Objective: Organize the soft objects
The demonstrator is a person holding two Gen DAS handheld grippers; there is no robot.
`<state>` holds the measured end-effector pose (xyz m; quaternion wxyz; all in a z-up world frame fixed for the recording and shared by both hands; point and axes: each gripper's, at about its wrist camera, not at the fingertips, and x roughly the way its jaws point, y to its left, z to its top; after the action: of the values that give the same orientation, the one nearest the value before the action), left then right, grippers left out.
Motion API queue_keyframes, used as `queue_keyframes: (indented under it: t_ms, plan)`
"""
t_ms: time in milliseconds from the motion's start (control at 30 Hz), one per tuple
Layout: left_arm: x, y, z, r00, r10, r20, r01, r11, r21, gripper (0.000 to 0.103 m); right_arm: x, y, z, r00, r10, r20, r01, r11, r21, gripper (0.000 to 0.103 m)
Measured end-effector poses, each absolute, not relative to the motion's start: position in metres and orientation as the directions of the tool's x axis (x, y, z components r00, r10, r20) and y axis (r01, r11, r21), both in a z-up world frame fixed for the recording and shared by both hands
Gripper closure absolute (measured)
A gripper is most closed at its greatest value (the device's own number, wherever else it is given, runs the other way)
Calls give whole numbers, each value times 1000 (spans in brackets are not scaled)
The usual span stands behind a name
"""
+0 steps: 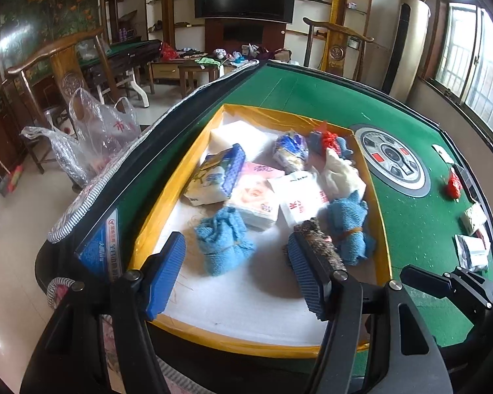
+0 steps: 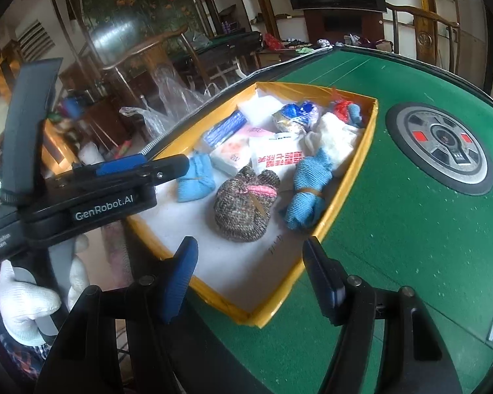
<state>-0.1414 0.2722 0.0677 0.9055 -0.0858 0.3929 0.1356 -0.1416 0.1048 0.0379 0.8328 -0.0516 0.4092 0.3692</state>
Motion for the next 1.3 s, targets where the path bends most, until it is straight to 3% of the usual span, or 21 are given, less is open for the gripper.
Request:
queue_keyframes:
  t_ms: [333,767,1033,1200,1300]
  plan:
    - [-141,238,74,668,163,-726,-256,967,-19,39,-139,52,36,427,585,-689,-594,756,274,41]
    - [-145,182,85,717,-94,-690,-15,988,-151,39,-120,-54,29,524,546,-653,-383,837,391,41]
    - [-150,147,90,707,-216,-674,120,975,-187,39,-93,-170,56,699,338,-630,-126,926,356,39]
    - [-149,142,85,682,-255,-686,130,965,-229,39,-55,-250,72,770,156,-619,89,934,346,38]
    - [-151,143,83,676,-258,-691,123,963,-239,39,-29,-273,77,761,132,-636,134,926,352,38]
